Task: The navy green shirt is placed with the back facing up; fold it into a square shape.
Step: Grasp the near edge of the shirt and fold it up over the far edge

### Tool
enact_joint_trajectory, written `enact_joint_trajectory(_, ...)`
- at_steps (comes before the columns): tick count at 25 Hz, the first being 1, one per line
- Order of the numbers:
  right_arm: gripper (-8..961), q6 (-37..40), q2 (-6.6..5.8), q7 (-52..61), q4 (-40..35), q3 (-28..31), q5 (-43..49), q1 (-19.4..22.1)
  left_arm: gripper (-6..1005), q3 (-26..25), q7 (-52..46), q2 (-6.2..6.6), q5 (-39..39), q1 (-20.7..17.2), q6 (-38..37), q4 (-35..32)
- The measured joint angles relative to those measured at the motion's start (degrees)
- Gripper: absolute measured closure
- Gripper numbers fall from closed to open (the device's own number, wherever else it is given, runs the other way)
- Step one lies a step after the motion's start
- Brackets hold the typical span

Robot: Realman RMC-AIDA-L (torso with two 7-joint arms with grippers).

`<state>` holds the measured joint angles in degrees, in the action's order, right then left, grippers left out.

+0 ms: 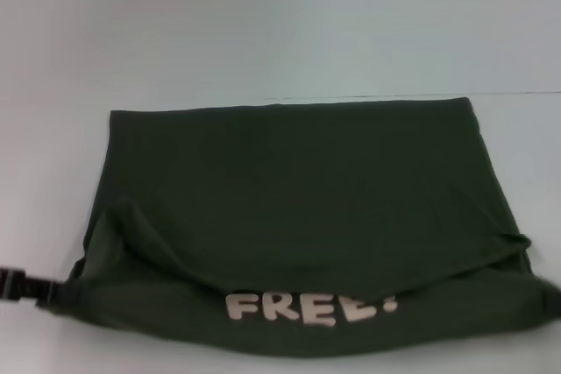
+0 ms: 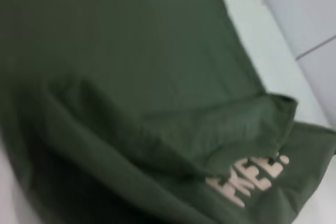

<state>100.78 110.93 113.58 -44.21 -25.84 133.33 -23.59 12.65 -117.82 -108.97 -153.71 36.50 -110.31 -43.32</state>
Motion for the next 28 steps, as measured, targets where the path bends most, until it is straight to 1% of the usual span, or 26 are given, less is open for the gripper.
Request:
enact_joint_trajectory(5,912,0.4,-1.43,0.9,0.3,6.6,-0.1,-4.3,956,-1.9,-2.4,1.35,3.9,2.2,0.5,0.4)
enact_joint_trajectory(8,912,-0.5,-2.4,2.0,0.8,9.3,-0.4,-7.0,956,-2.9,-4.3,2.15,6.2,3.8,3.2,0.8)
enact_joint_trajectory(11,912,-2.9,-3.25,3.4,2.1,9.9,-1.7,-9.4,955,-3.5,-5.9,2.86,9.0,5.2,7.8,2.5)
enact_joint_trajectory(15,912,-8.3,-3.54,5.2,3.1,9.7,-4.0,-11.7,955,-3.4,-6.9,2.95,13.5,6.2,15.8,5.3)
enact_joint_trajectory(21,912,-19.5,-3.51,5.0,7.6,9.4,-5.8,-15.1,955,-2.5,-3.9,2.31,19.4,7.4,29.4,11.7)
enact_joint_trajectory(23,912,-24.8,-3.11,4.6,9.3,9.1,-5.9,-16.6,955,-2.5,-2.2,1.85,20.5,7.9,33.4,13.8)
enact_joint_trajectory(24,912,-27.0,-2.91,4.3,10.0,8.9,-5.9,-17.3,955,-2.5,-1.4,1.49,21.1,8.2,35.5,14.7)
enact_joint_trajectory(25,912,-29.3,-2.72,4.0,10.9,8.7,-5.9,-18.0,955,-2.5,-0.1,0.82,21.9,8.6,38.7,15.6)
enact_joint_trajectory(28,912,-36.6,-2.03,2.7,13.8,8.1,-6.0,-20.3,954,-2.5,2.7,-0.63,23.3,9.4,44.9,16.9)
